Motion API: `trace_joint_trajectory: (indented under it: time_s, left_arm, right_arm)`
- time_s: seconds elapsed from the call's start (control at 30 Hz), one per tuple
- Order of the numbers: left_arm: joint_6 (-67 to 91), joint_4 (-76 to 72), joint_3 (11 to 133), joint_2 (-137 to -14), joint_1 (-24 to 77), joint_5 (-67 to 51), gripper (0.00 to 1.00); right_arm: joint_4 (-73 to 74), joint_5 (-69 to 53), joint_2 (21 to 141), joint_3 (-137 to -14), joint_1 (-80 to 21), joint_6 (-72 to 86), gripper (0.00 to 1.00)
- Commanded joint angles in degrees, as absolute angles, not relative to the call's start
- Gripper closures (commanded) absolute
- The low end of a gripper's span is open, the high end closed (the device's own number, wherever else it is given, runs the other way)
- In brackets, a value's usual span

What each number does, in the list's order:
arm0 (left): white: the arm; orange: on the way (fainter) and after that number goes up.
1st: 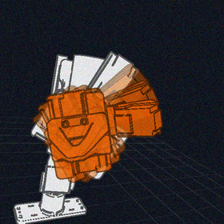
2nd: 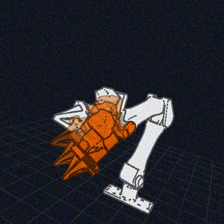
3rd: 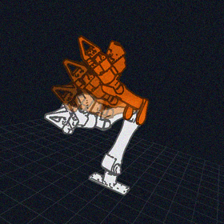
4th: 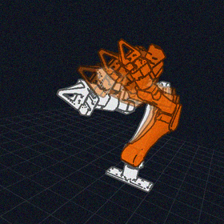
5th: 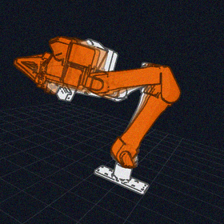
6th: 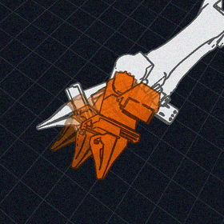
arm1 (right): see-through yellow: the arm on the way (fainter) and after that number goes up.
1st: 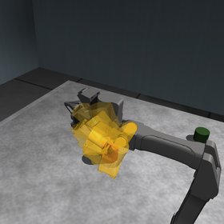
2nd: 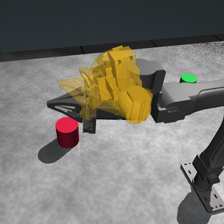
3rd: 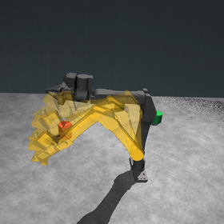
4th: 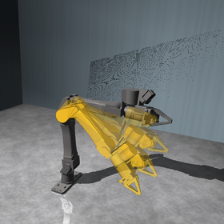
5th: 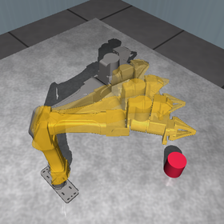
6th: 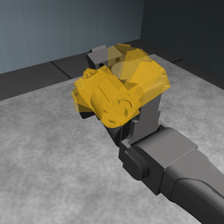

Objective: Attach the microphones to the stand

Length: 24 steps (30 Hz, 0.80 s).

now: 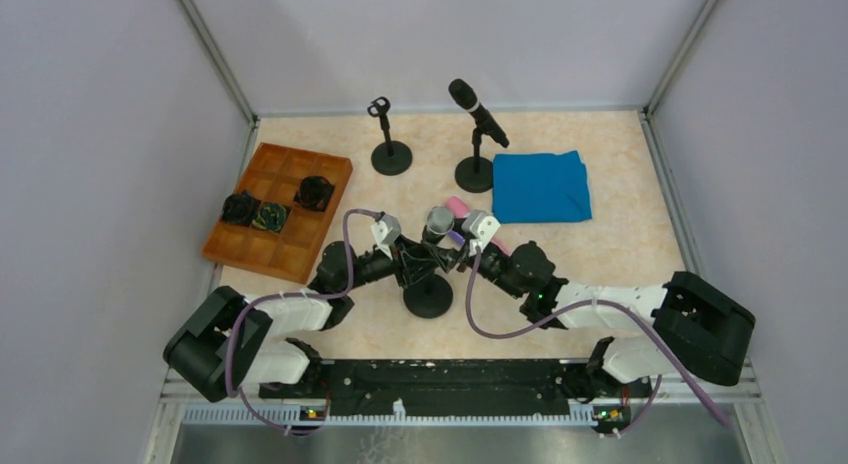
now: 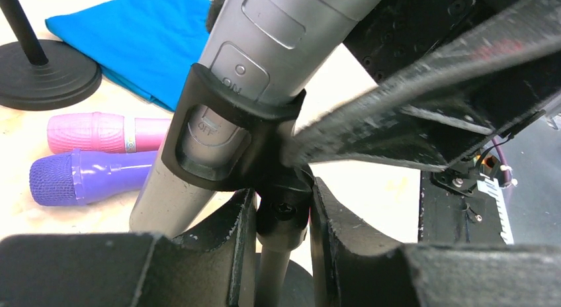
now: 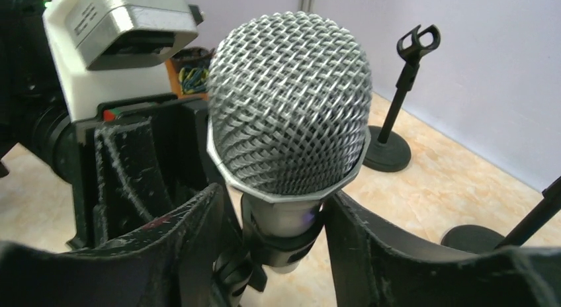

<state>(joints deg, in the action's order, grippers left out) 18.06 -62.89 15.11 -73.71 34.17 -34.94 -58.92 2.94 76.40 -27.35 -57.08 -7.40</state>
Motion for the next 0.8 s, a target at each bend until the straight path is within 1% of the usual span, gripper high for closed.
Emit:
trace_joint_trajectory:
  time_s: [0.0, 0.17, 0.33, 0.4, 0.57, 0.77]
  left_arm:
    - [19.88, -70.19, 14.58, -71.61, 33.84, -32.86, 1.00]
    - [18.76, -69.15, 13.26, -70.06, 33.79, -28.87, 1.00]
    - [16.88, -63.87, 12.34, -64.32, 33.81, -22.15, 1.00]
    - [15.58, -62.59, 12.18, -62.08, 33.84, -19.15, 1.00]
    - [12.30, -59.72, 13.33, -58.95, 33.83, -12.67, 1.00]
    - [10.03, -60.34, 15.88, -60.18, 33.68, -8.69, 1.00]
  right_arm:
    - [-47.15, 1.86, 71.90, -25.49, -58.31, -7.03, 0.42]
    - [-43.96, 0.15, 62.03, -23.74, -58.56, -7.21, 0.40]
    - [-39.15, 0.22, 51.92, -19.82, -58.54, -7.26, 0.40]
    - [-37.35, 2.03, 48.85, -18.27, -58.54, -7.58, 0.40]
    - [-35.13, 6.26, 43.68, -14.90, -58.54, -7.21, 0.39]
    - [-32.31, 9.05, 40.51, -13.75, -58.54, -5.59, 0.39]
